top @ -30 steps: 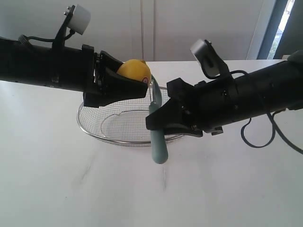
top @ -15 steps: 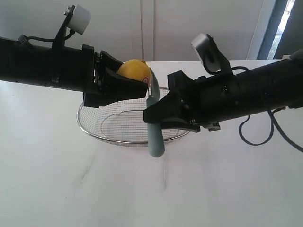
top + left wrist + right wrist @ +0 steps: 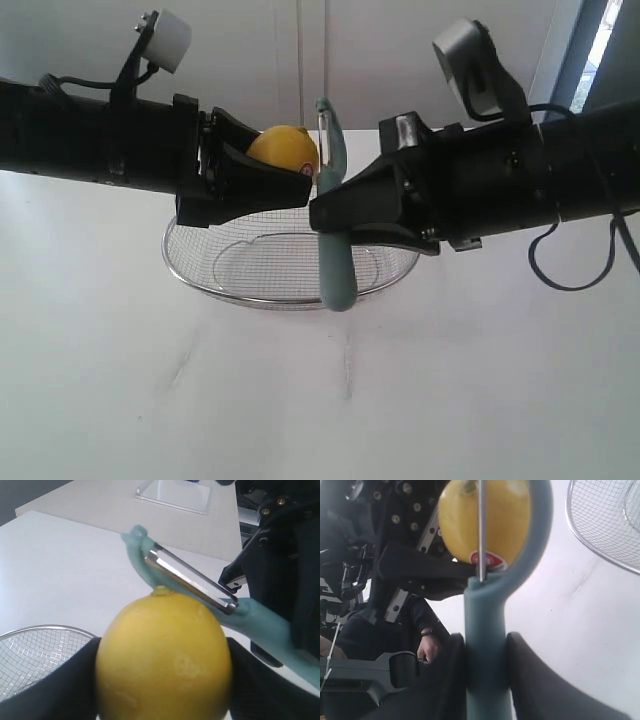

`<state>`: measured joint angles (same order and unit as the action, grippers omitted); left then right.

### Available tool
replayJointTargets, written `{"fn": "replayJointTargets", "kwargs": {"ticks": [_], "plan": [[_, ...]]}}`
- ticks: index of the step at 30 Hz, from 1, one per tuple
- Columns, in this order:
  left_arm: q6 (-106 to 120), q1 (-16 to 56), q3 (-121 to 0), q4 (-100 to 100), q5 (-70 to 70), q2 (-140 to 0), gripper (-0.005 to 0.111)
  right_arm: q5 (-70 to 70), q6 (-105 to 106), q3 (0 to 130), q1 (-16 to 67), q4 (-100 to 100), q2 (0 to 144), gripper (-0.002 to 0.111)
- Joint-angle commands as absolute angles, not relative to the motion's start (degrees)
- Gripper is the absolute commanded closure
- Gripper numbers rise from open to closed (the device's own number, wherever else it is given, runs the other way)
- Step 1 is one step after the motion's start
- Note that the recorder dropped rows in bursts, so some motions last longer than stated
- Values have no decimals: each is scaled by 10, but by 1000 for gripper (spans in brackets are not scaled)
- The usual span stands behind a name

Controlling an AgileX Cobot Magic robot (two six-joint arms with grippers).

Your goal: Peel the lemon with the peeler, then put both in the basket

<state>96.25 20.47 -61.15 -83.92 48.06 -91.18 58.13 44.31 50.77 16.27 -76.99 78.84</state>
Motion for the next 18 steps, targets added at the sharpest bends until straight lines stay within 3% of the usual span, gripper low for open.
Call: {"fn": "replayJointTargets", "kwargs": {"ticks": [1, 18], "plan": [[962, 207, -614, -857, 497, -909, 107, 588, 448, 505, 159, -773, 782, 108], [962, 207, -614, -857, 507, -909, 107, 556, 408, 505, 159, -732, 789, 108]]}}
